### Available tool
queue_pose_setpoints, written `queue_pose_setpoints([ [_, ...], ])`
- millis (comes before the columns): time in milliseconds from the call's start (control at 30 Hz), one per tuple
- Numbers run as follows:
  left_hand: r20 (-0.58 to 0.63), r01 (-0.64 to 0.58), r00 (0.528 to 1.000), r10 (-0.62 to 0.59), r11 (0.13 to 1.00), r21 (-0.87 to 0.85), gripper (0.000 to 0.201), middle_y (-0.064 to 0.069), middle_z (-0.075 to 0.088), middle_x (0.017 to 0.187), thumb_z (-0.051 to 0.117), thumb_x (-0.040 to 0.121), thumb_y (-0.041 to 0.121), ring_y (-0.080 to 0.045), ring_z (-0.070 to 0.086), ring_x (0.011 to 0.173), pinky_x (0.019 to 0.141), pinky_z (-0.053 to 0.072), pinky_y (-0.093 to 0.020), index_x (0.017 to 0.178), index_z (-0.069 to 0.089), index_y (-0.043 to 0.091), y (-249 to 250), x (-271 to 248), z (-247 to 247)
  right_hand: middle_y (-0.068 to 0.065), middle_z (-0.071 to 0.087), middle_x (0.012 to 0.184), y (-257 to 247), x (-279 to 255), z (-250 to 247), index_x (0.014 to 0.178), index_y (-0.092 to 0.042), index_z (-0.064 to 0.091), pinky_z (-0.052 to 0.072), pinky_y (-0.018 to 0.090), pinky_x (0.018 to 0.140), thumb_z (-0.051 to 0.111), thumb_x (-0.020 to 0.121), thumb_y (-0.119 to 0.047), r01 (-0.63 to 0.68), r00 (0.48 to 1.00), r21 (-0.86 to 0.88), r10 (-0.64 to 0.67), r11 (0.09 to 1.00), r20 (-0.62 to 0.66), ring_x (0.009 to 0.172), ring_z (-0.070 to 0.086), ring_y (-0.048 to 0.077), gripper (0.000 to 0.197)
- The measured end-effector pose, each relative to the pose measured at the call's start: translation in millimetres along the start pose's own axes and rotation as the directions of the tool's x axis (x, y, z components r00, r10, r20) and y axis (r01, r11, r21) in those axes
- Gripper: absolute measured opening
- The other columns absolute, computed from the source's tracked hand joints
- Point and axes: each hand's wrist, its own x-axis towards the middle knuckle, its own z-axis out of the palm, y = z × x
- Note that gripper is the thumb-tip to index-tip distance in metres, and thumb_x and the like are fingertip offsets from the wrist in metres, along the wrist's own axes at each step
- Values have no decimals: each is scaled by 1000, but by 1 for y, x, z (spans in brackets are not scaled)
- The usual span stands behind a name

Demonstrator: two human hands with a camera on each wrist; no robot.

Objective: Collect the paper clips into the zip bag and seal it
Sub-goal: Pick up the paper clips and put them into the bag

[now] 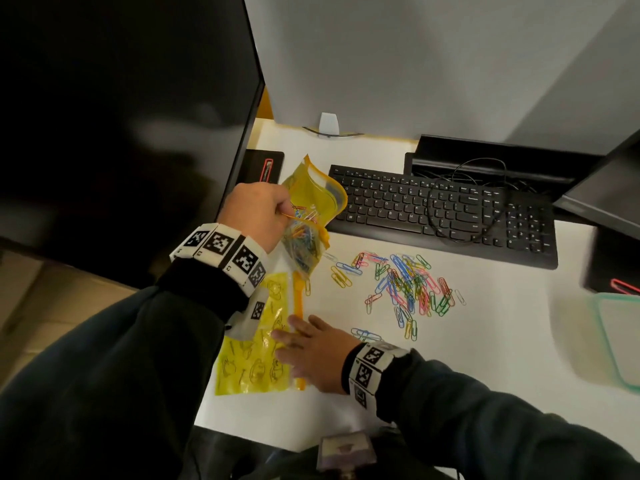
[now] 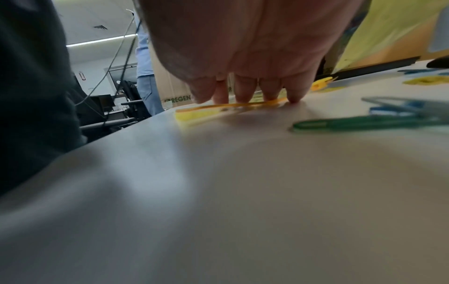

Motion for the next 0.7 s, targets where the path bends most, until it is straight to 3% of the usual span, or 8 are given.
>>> queue_pose_setpoints([
  [133, -8, 15, 1000, -15, 1000, -13, 11, -7, 69, 84, 69, 77, 13, -28, 63, 83, 79, 55, -41, 69, 67, 20, -4, 1, -1, 3, 5, 159, 11, 12, -12, 143, -18, 26, 6, 50, 117, 36, 98, -32, -14, 999, -7, 14, 1000, -42, 146, 0, 30, 48],
  [233, -35, 13, 999, -13, 1000, -21, 9, -7, 70, 83, 69, 76, 12, -27, 64, 82, 78, 55, -37, 70, 68, 17, -6, 1, -3, 4, -4, 159, 23, 10, -19, 148, -19, 8, 1, 46, 118, 33, 98, -38, -122, 985, 20, 124, 992, -122, 146, -2, 28, 59],
  [333, -47, 1, 999, -1, 1000, -16, 7, -7, 69, 81, 69, 76, 10, -26, 63, 78, 74, 54, -35, 72, 69, 15, -6, 2, -4, 4, -14, 158, 33, 4, -19, 147, -21, -10, -6, 43, 117, 28, 96, -48, -250, 963, 53, 254, 967, -84, 146, -6, 25, 69],
  [433, -46, 15, 999, -16, 1000, -20, 8, -6, 68, 80, 69, 76, 11, -26, 63, 78, 75, 55, -36, 70, 68, 17, -6, 4, -4, 3, -12, 158, 45, -8, -10, 147, -19, -12, -12, 40, 115, 5, 81, -66, -321, 946, 12, 322, 947, -47, 146, -8, 24, 82],
  [500, -38, 24, 999, -24, 999, -24, 11, -6, 69, 81, 69, 75, 12, -26, 63, 78, 76, 55, -39, 68, 67, 19, -7, 4, -4, 4, -7, 159, 53, -19, -8, 147, -17, -9, -16, 39, 111, -9, 65, -68, -365, 929, -18, 363, 931, -67, 146, -6, 25, 96],
  [533, -33, 31, 999, -31, 999, -26, 12, -6, 69, 80, 69, 75, 11, -26, 63, 78, 77, 55, -40, 67, 67, 20, -8, 4, -4, 4, -5, 159, 56, -21, -11, 148, -16, -7, -18, 39, 109, -10, 64, -68, -379, 923, -23, 377, 925, -76, 147, -5, 25, 98],
  [600, -19, 51, 999, -51, 998, -28, 14, -6, 69, 80, 69, 75, 11, -27, 64, 78, 76, 56, -40, 65, 66, 20, -10, 2, -3, 5, -4, 159, 59, -18, -23, 148, -15, -5, -16, 42, 111, -1, 78, -66, -412, 906, -11, 409, 911, -107, 147, -5, 25, 86],
  [700, -26, 61, 998, -61, 998, -19, 15, -6, 68, 79, 69, 75, 11, -27, 64, 77, 74, 56, -38, 64, 65, 21, -12, 0, -3, 6, -9, 159, 66, 5, -49, 147, -12, -7, -4, 47, 117, 25, 97, -44, -490, 863, 47, 492, 871, -117, 146, -6, 26, 68],
])
